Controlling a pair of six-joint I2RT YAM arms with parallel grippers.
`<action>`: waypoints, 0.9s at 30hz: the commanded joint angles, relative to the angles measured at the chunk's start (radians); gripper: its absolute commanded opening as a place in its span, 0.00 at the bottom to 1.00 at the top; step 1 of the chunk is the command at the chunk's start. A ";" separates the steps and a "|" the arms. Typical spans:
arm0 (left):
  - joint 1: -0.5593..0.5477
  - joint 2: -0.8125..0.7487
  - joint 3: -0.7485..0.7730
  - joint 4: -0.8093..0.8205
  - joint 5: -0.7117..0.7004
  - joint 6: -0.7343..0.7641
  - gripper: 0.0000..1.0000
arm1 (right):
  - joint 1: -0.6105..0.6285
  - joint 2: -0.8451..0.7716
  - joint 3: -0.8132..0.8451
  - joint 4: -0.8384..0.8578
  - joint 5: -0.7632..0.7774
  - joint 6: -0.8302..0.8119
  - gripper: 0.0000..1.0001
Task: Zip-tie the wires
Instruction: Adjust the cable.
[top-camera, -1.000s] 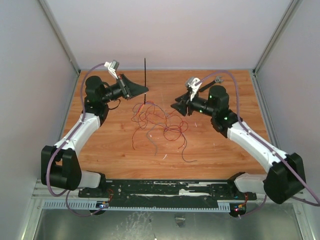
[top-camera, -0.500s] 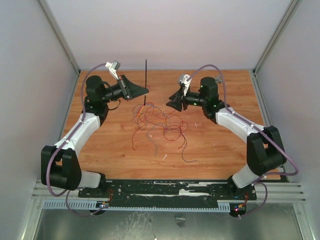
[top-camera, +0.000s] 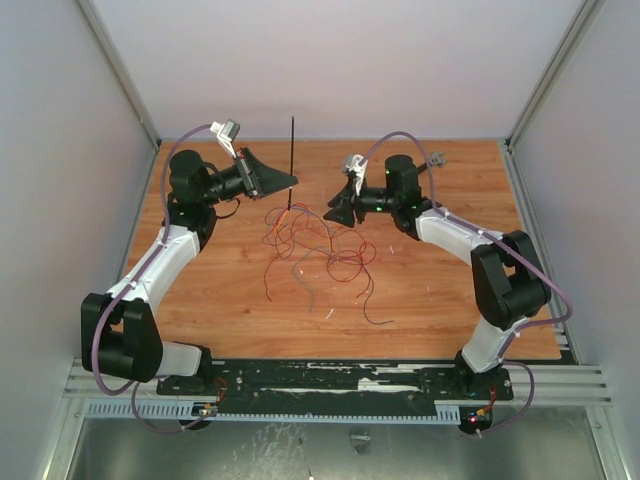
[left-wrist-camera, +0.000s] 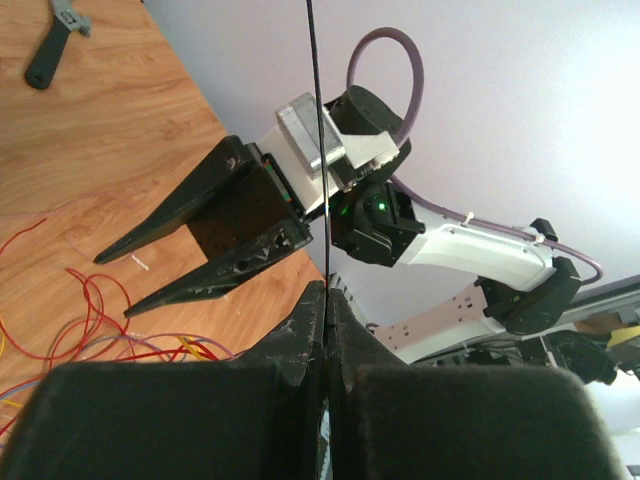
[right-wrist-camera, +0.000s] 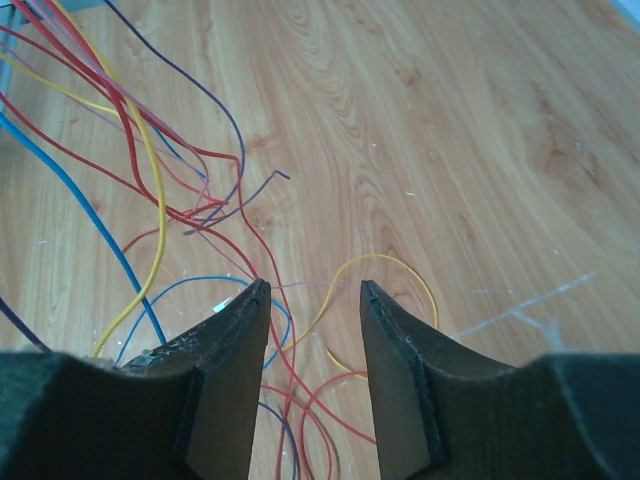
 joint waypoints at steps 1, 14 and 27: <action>0.003 -0.029 0.026 0.053 0.027 -0.021 0.00 | 0.034 0.031 0.059 -0.007 -0.081 -0.020 0.43; 0.003 -0.030 0.030 0.051 0.029 -0.022 0.00 | 0.087 0.054 0.068 0.019 -0.219 0.009 0.44; 0.003 -0.025 0.019 0.056 0.023 -0.023 0.00 | 0.130 0.055 0.058 0.132 -0.222 0.108 0.36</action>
